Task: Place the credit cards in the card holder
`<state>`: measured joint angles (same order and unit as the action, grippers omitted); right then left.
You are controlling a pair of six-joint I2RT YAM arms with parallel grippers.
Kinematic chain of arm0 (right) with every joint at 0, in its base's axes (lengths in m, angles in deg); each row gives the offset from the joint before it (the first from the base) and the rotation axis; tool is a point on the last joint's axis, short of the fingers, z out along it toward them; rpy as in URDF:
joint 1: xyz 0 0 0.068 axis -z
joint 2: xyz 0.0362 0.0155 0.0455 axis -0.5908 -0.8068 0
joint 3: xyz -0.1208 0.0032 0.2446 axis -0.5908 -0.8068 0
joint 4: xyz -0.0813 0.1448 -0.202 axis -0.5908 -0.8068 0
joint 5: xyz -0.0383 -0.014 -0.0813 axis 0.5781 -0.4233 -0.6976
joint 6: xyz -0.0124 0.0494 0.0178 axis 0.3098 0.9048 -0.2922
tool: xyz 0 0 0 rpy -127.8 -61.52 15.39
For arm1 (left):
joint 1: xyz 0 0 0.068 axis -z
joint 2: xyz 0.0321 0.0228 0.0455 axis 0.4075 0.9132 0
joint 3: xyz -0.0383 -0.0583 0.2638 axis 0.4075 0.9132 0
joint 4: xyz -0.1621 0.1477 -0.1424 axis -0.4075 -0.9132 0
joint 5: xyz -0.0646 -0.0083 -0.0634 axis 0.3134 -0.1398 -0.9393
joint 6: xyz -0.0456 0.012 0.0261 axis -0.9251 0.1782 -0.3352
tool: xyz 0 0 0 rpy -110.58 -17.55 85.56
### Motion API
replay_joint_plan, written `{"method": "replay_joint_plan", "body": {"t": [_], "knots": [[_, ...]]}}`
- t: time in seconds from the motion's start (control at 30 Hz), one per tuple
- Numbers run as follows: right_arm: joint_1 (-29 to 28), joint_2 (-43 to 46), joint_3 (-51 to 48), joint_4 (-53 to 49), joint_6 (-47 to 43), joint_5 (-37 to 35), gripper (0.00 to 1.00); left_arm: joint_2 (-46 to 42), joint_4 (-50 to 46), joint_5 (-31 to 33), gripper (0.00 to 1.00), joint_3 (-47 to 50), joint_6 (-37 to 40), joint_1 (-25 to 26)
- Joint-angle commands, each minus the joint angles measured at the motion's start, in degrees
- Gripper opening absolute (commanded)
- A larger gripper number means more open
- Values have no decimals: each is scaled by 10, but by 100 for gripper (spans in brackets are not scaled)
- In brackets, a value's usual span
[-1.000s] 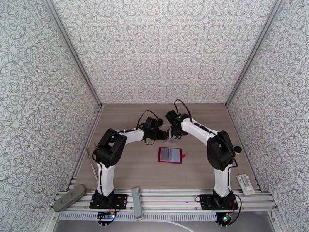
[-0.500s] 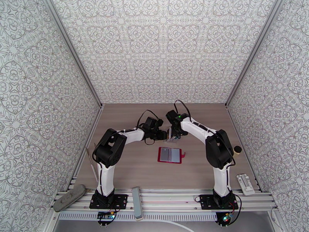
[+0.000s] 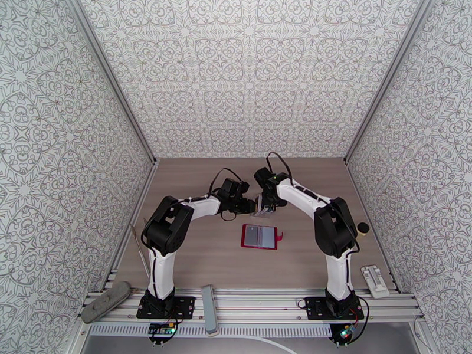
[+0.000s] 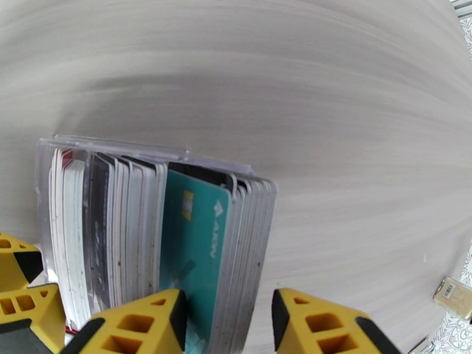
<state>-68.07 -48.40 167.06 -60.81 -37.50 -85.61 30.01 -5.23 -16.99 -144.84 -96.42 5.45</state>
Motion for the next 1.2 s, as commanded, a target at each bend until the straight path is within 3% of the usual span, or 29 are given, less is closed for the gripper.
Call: {"method": "replay_joint_plan", "body": {"t": [0.0, 0.77, 0.93, 1.17], "knots": [[13, 16, 12, -21, -6, -20, 43, 23, -22, 12, 40, -3, -1, -10], [13, 28, 20, -29, -8, -21, 38, 27, -20, 7, 40, -5, -3, -10], [14, 27, 19, -27, -7, -11, 26, 27, -21, 7, 40, -5, -3, -10], [13, 25, 20, -21, -6, 1, 30, 28, -22, 5, 40, -6, -2, -10]]}}
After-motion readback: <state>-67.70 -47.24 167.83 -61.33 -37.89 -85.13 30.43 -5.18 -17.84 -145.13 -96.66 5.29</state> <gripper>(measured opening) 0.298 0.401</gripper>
